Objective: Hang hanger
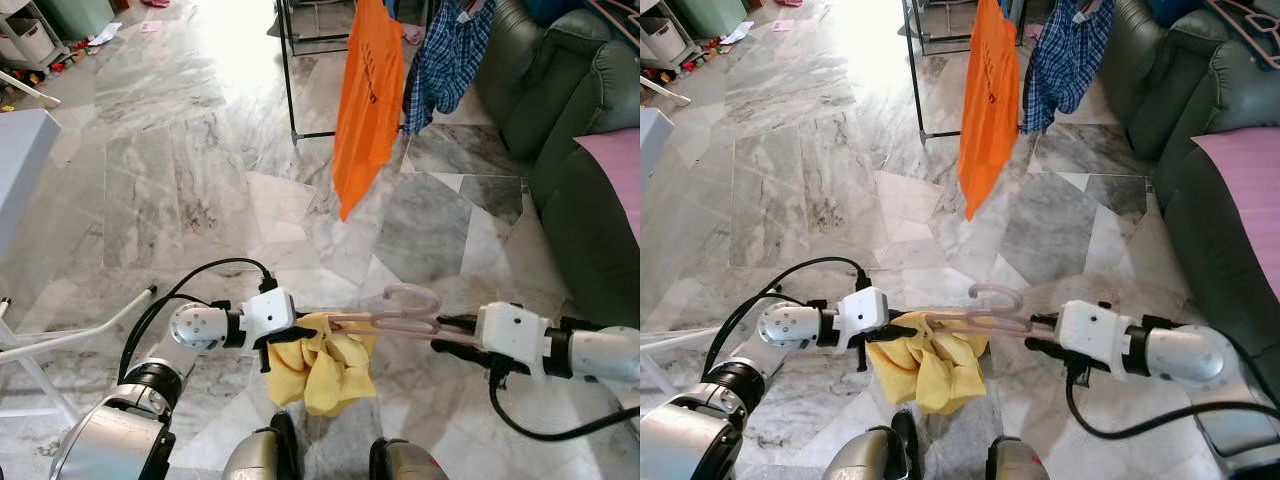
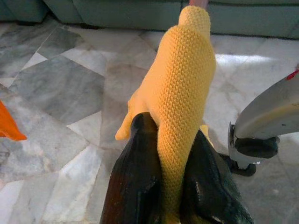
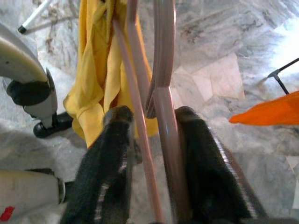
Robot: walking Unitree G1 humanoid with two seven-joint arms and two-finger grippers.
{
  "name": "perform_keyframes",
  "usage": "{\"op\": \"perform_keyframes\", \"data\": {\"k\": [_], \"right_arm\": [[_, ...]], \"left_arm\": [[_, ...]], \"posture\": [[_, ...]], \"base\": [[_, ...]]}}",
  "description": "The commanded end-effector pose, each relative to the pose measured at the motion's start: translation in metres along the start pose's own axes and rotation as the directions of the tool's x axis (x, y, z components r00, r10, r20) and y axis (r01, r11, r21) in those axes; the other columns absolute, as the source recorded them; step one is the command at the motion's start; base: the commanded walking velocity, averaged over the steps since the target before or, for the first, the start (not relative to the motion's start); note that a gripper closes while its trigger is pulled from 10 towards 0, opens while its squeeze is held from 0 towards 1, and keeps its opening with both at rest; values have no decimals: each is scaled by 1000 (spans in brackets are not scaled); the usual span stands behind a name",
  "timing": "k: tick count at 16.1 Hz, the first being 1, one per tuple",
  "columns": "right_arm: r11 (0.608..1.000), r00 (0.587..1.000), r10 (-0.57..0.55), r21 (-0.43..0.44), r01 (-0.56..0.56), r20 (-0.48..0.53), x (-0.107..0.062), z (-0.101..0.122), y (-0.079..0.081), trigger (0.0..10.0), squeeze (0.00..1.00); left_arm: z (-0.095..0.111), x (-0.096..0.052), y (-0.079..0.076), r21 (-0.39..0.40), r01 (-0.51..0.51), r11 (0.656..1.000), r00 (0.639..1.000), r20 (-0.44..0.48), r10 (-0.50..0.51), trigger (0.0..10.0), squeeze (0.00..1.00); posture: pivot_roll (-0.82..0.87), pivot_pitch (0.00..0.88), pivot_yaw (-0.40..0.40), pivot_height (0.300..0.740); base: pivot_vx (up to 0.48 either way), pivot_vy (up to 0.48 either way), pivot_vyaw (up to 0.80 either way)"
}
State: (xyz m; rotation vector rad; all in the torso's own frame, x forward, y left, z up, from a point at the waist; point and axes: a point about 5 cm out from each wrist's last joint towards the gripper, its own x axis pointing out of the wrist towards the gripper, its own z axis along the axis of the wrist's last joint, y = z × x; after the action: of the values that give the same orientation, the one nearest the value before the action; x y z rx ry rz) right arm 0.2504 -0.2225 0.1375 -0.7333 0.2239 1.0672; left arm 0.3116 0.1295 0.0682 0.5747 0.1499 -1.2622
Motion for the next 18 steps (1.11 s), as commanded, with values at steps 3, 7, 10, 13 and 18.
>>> {"op": "perform_keyframes", "data": {"k": [3, 7, 10, 13, 18], "right_arm": [[1000, 1000, -6, -8, 6, -23, -16, -1, -7, 10000, 1000], [992, 992, -124, -33, 124, -22, -34, 3, -25, 10000, 1000], [973, 974, -228, -45, 228, -2, -45, 8, -35, 10000, 1000], [923, 920, -384, 22, 383, 77, -44, 15, -33, 10000, 1000], [843, 834, -534, 169, 511, 140, -29, 15, -20, 10000, 1000]], "left_arm": [[-12, -15, 2, 12, -21, 1000, 997, -78, 22, 0, 0], [-24, -27, 4, -16, -79, 997, 985, -154, 76, 0, 0], [-29, -34, 5, -23, -110, 994, 978, -183, 104, 0, 0], [-35, -43, 17, -121, -331, 936, 933, -192, 305, 0, 0], [-25, -44, 34, -270, -522, 809, 850, -94, 518, 0, 0]], "posture": [[-236, 197, 77, 740], [-243, 197, 89, 740], [-247, 200, 91, 740], [-248, 206, 99, 740], [-237, 211, 102, 740]], "base": [[0, 0, 0], [0, 0, 0], [0, 0, 0], [0, 0, 0], [0, 0, 0]]}}
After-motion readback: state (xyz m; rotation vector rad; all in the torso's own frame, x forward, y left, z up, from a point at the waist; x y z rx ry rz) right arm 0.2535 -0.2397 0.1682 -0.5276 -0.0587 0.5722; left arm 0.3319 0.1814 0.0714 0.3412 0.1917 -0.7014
